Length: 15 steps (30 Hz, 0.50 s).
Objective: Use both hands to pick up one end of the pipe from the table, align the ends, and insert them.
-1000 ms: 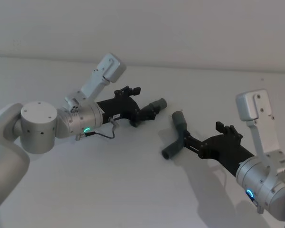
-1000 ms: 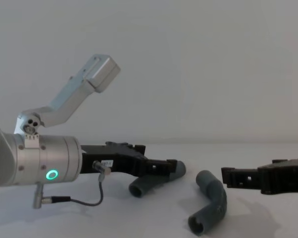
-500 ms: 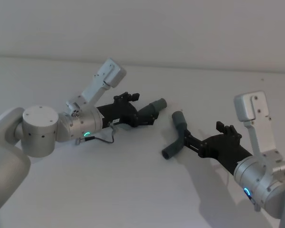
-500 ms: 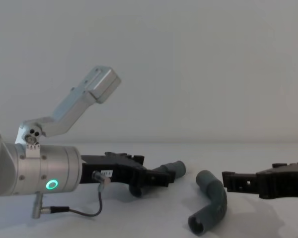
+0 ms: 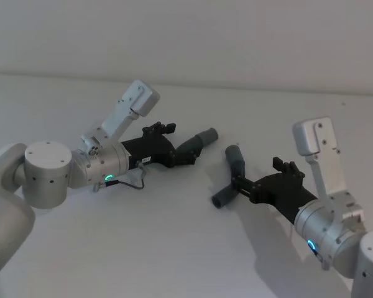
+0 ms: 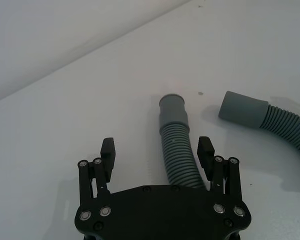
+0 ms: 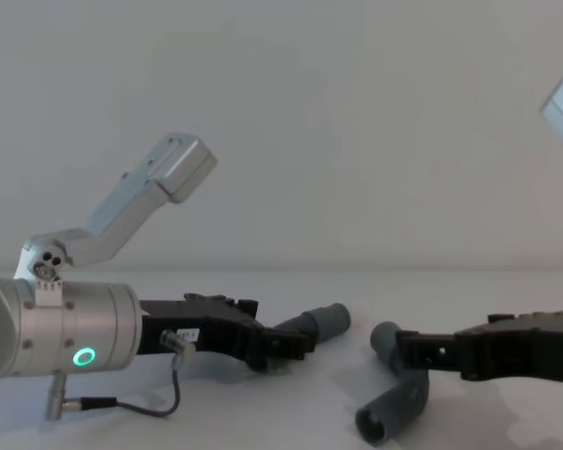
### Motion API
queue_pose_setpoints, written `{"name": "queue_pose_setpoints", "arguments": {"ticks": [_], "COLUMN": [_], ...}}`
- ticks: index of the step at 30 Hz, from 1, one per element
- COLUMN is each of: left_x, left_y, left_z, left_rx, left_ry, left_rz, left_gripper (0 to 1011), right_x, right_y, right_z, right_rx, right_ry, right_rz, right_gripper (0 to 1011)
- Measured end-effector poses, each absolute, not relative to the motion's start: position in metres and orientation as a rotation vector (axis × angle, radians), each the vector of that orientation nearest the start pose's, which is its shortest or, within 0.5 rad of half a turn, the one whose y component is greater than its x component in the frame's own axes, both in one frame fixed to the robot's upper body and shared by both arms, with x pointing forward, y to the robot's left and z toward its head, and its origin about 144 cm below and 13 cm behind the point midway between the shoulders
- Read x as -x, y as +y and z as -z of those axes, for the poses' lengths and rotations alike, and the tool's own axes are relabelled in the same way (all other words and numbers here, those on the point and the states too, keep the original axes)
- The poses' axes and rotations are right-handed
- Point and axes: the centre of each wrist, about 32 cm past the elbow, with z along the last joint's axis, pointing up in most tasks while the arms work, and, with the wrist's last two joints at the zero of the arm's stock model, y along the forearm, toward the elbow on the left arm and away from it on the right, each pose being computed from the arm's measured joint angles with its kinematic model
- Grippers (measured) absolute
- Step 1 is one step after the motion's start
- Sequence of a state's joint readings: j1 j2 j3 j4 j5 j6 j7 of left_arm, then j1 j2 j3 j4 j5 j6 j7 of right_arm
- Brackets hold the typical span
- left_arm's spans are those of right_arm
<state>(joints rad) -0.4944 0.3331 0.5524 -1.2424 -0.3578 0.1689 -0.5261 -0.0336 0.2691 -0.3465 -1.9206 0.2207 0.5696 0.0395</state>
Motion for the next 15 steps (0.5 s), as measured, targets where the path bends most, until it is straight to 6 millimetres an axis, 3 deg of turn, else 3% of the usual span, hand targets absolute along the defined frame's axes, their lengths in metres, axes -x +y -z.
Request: {"name": "queue_pose_setpoints", "arguments": {"ticks": [15], "left_x": [-0.5703], "left_y": [0.2089], "left_z": [-1.1848], "left_rx": [-0.236], "left_ry": [0.024], "left_rz": [-0.674], "left_gripper": [1000], "right_x": [-0.4279], "right_y": [-0.1651], "right_z": [-1.2126], "right_rx": [0.339], "right_ry": [0.207], "right_rz": [1.094], "right_gripper": [1004]}}
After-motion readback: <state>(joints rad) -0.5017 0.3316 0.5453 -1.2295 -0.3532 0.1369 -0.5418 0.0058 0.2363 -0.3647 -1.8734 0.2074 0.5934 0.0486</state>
